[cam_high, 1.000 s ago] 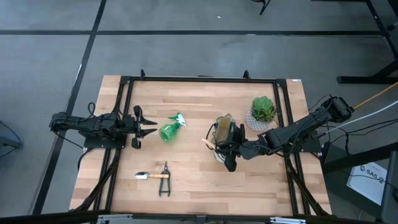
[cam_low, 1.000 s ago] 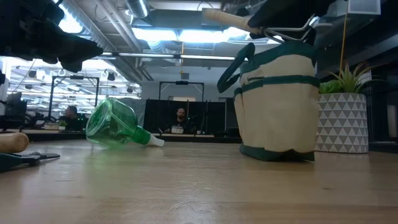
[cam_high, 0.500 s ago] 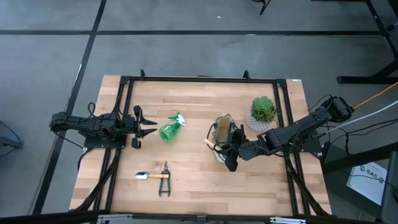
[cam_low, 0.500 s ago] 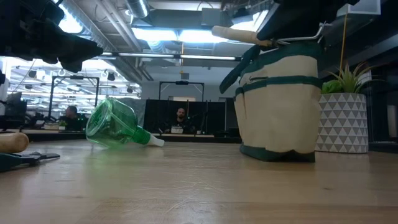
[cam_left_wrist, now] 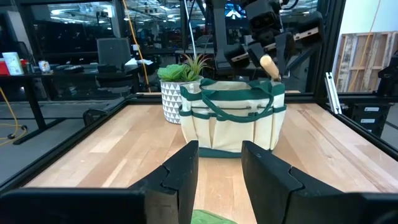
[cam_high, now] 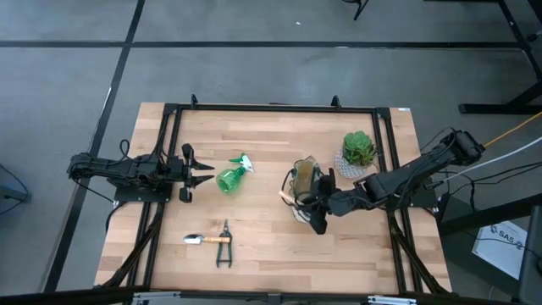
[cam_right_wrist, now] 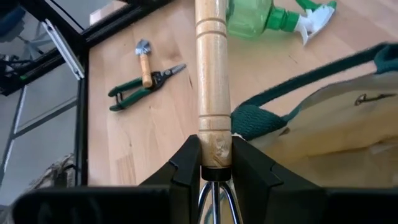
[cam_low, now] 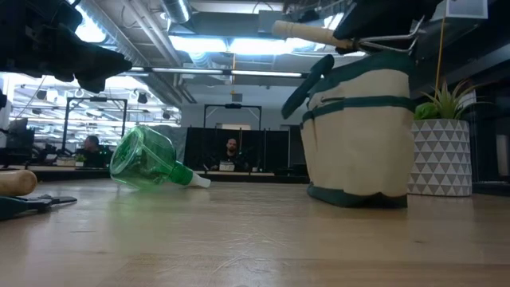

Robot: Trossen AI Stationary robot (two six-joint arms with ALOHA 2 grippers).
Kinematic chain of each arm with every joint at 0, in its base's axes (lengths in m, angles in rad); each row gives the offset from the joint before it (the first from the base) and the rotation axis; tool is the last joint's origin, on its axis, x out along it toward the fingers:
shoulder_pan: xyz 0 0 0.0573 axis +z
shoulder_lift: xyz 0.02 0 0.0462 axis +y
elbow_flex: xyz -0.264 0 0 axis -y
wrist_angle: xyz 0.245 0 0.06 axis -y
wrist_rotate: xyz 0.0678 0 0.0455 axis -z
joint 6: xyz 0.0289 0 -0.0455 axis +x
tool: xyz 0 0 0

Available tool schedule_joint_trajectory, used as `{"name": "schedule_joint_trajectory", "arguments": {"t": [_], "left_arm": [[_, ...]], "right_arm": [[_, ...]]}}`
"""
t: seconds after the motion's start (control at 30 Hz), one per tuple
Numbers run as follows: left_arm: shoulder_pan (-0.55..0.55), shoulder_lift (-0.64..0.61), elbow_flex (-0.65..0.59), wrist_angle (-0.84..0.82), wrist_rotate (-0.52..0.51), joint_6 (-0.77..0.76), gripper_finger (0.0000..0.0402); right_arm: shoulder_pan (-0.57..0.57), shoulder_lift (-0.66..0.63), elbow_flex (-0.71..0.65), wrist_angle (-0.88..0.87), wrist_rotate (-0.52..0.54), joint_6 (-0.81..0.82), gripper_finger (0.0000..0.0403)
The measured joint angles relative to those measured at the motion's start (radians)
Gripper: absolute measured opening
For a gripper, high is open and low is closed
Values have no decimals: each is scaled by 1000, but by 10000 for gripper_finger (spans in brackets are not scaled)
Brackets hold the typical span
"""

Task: Pick & Place Garden tools in Gardening bag
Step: Put the light brown rake into the white gardening bag

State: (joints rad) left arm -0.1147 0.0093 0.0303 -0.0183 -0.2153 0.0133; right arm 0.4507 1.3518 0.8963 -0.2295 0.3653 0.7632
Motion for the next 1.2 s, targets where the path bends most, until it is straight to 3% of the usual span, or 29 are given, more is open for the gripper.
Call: {"name": "schedule_joint_trajectory", "arguments": {"t": [0.33, 0.73, 1.2], "left_arm": [[0, 0, 0, 0, 0, 0, 118], [0, 0, 0, 0, 0, 0, 118], [0, 0, 0, 0, 0, 0, 118]], "right_arm": [[0, -41, 0, 5, 0, -14, 73], [32, -41, 0, 1, 8, 88, 73], [27, -34, 0, -131, 393, 172, 73]]}}
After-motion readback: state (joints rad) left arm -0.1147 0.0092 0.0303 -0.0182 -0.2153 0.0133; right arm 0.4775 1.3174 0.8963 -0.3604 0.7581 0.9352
